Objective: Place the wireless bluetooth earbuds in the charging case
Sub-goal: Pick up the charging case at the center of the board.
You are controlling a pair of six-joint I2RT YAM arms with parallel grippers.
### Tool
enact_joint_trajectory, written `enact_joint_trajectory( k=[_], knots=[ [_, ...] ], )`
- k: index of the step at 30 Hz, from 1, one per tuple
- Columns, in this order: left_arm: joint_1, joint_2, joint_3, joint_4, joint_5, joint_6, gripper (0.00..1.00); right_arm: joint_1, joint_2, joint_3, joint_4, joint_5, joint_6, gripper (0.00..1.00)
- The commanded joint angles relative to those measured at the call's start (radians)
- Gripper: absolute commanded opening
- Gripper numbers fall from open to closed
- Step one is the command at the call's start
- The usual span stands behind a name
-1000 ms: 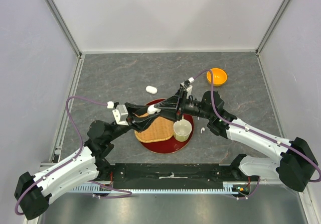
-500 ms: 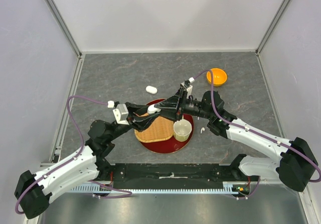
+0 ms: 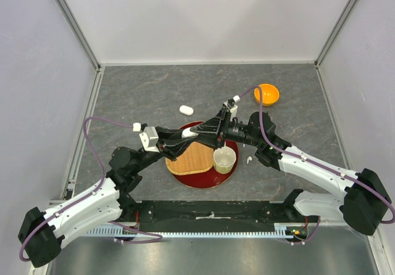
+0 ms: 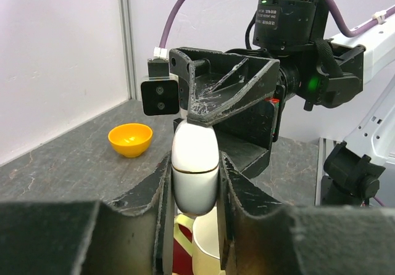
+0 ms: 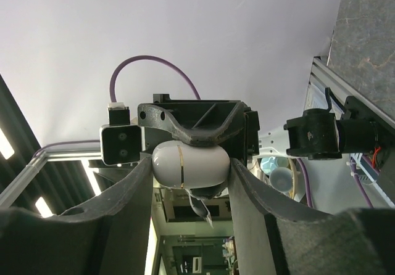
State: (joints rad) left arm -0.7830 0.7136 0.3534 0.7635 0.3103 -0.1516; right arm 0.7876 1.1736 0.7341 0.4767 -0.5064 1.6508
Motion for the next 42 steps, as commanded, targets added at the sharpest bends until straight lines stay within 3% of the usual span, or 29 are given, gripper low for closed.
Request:
enact_joint_trajectory(
  k=[1, 3, 6, 13, 14, 17, 19, 20, 23, 30, 32, 42],
  knots=[
    [-0.005, 0.014, 0.007, 0.039, -0.011, -0.016, 0.14, 0.001, -0.009, 0.002, 0.048, 0.008, 0.014, 0.12],
    [-0.005, 0.018, 0.007, 0.037, -0.004, -0.017, 0.04, 0.002, -0.008, 0.002, 0.054, 0.009, 0.015, 0.12],
    [-0.005, 0.024, 0.007, 0.03, -0.007, -0.022, 0.02, 0.002, -0.006, 0.001, 0.077, 0.006, 0.017, 0.14],
    [-0.005, 0.018, 0.004, 0.014, -0.005, -0.028, 0.02, 0.001, -0.02, 0.002, 0.12, 0.006, -0.02, 0.41],
    [-0.005, 0.015, 0.004, 0.011, -0.005, -0.028, 0.02, 0.001, -0.022, 0.002, 0.125, 0.008, -0.023, 0.39],
    [-0.005, 0.01, 0.004, 0.003, -0.004, -0.034, 0.02, 0.001, -0.019, 0.007, 0.132, 0.005, -0.028, 0.23],
    [-0.005, 0.007, 0.006, 0.003, -0.008, -0.04, 0.09, 0.001, -0.012, 0.002, 0.146, 0.0, -0.016, 0.16],
    [-0.005, 0.01, 0.004, 0.003, -0.011, -0.042, 0.2, 0.001, -0.011, 0.001, 0.166, -0.001, -0.008, 0.15],
    [-0.005, 0.01, 0.009, 0.003, -0.016, -0.045, 0.32, 0.001, -0.011, -0.015, 0.195, 0.0, 0.013, 0.14],
    [-0.005, 0.009, 0.009, 0.01, -0.027, -0.045, 0.36, 0.002, -0.011, -0.016, 0.195, 0.0, 0.021, 0.13],
    [-0.005, 0.012, 0.009, 0.013, -0.027, -0.046, 0.42, 0.002, -0.009, -0.016, 0.2, -0.001, 0.024, 0.13],
    [-0.005, 0.015, 0.006, 0.028, -0.039, -0.045, 0.43, 0.001, 0.004, -0.016, 0.203, -0.009, 0.033, 0.13]
  ],
)
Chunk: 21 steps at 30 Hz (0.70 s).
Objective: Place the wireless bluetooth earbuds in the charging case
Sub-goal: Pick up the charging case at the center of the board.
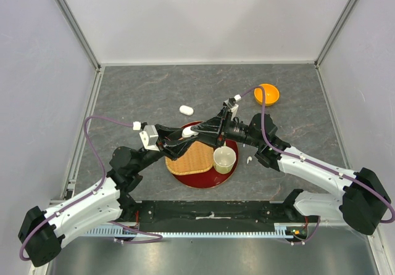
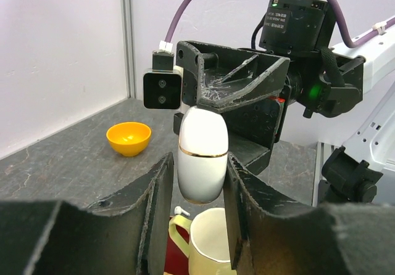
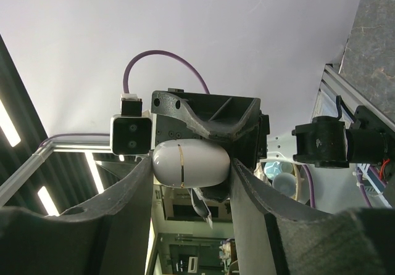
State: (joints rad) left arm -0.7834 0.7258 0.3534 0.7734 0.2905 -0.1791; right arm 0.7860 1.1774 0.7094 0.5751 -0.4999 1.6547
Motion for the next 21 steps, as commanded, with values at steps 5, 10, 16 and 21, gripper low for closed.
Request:
enact_joint_trajectory(
  k=[5, 10, 16, 21],
  knots=[
    [-0.005, 0.007, 0.012, 0.029, -0.021, -0.01, 0.45, 0.004, 0.004, 0.007, 0.08, -0.014, 0.028, 0.13],
    [-0.005, 0.006, 0.015, 0.036, -0.019, -0.005, 0.45, 0.002, 0.008, 0.009, 0.068, -0.014, 0.028, 0.13],
    [-0.005, 0.001, 0.007, 0.052, -0.022, -0.005, 0.45, 0.002, 0.011, 0.007, 0.055, -0.009, 0.025, 0.13],
    [-0.005, 0.007, 0.006, 0.047, -0.016, -0.007, 0.38, 0.002, 0.002, 0.005, 0.068, 0.0, 0.027, 0.14]
  ],
)
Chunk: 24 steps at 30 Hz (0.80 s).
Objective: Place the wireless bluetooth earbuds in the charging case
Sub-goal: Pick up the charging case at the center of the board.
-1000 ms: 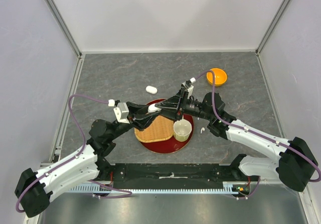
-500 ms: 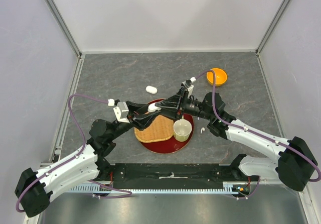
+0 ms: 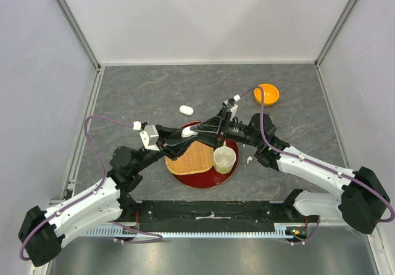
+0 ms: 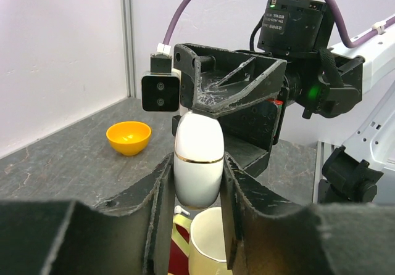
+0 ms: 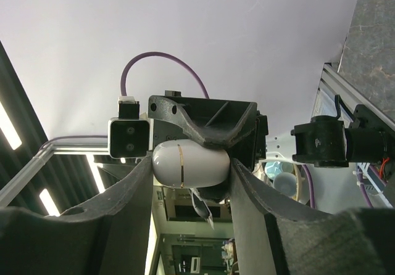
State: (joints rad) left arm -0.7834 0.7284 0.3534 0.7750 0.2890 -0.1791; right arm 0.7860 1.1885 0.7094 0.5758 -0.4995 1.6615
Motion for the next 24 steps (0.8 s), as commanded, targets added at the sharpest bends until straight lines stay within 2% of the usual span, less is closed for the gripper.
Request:
enact_joint_trajectory(
  k=[1, 2, 9, 13, 16, 17, 19, 20, 23, 24],
  knots=[
    [-0.005, 0.006, 0.004, 0.049, -0.014, -0.007, 0.37, 0.002, -0.007, 0.005, 0.062, -0.001, 0.02, 0.14],
    [-0.005, 0.008, 0.002, 0.058, -0.014, -0.008, 0.3, 0.002, -0.007, 0.005, 0.058, -0.002, 0.017, 0.13],
    [-0.005, 0.019, 0.006, 0.073, -0.007, -0.007, 0.04, 0.002, -0.001, -0.001, 0.024, -0.007, 0.011, 0.14],
    [-0.005, 0.013, 0.004, 0.07, -0.008, -0.003, 0.02, 0.002, 0.002, -0.002, 0.007, -0.005, 0.004, 0.17],
    [-0.005, 0.006, 0.001, 0.067, -0.016, 0.0, 0.02, 0.004, 0.003, -0.007, -0.001, -0.005, 0.004, 0.33],
    [-0.005, 0.002, -0.002, 0.067, -0.014, 0.001, 0.02, 0.002, 0.002, -0.007, -0.001, -0.004, -0.003, 0.42],
    [-0.005, -0.001, -0.005, 0.063, -0.017, 0.001, 0.02, 0.002, -0.001, -0.007, -0.008, -0.001, -0.014, 0.52],
    [-0.005, -0.009, -0.008, 0.06, -0.022, 0.0, 0.02, 0.002, -0.013, -0.007, -0.013, 0.013, -0.022, 0.62],
    [-0.005, -0.018, -0.02, 0.053, -0.03, -0.003, 0.02, 0.001, -0.044, 0.004, -0.045, 0.041, -0.09, 0.75],
    [-0.005, -0.029, -0.025, 0.055, -0.031, -0.005, 0.02, -0.001, -0.055, 0.016, -0.071, 0.05, -0.151, 0.77]
  ],
)
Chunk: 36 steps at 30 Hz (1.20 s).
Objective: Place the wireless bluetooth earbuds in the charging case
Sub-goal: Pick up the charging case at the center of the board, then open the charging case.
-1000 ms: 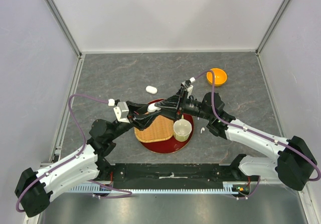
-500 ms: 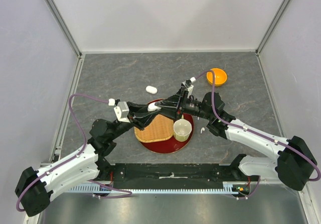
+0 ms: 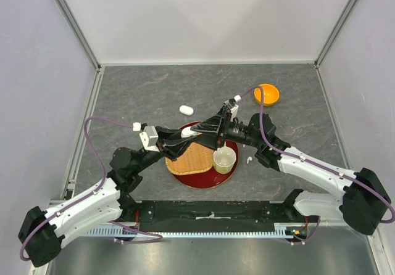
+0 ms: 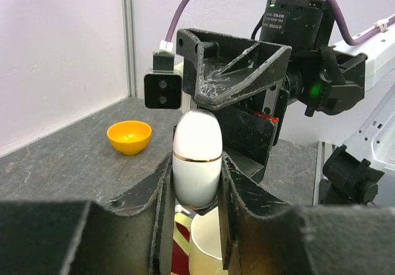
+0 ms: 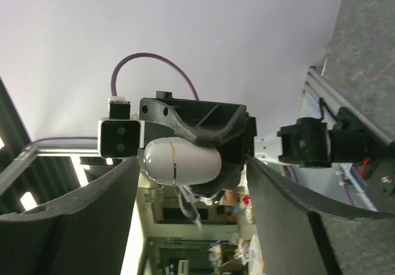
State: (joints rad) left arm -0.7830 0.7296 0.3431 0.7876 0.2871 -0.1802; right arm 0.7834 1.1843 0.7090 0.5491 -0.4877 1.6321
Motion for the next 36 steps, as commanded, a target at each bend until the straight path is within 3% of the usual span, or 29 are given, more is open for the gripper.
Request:
enact_joint_trajectory(
  k=[1, 7, 9, 12, 17, 36],
  knots=[
    [-0.004, -0.038, -0.018, 0.041, -0.035, -0.005, 0.02, -0.003, -0.06, 0.027, -0.126, 0.047, -0.165, 0.78],
    [-0.005, -0.078, -0.056, 0.062, -0.049, -0.025, 0.02, -0.006, -0.15, 0.148, -0.461, 0.175, -0.53, 0.82],
    [-0.005, -0.085, -0.079, 0.119, -0.046, -0.041, 0.02, -0.006, -0.19, 0.161, -0.491, 0.192, -0.603, 0.82],
    [-0.004, -0.082, -0.131, 0.253, -0.051, -0.067, 0.02, -0.006, -0.219, 0.173, -0.491, 0.149, -0.716, 0.81],
    [-0.004, -0.044, -0.153, 0.338, -0.029, -0.093, 0.02, 0.0, -0.164, 0.315, -0.725, 0.118, -0.934, 0.79],
    [-0.005, 0.044, -0.089, 0.338, 0.083, -0.123, 0.02, 0.056, -0.081, 0.389, -0.782, 0.115, -0.985, 0.77]
  ],
)
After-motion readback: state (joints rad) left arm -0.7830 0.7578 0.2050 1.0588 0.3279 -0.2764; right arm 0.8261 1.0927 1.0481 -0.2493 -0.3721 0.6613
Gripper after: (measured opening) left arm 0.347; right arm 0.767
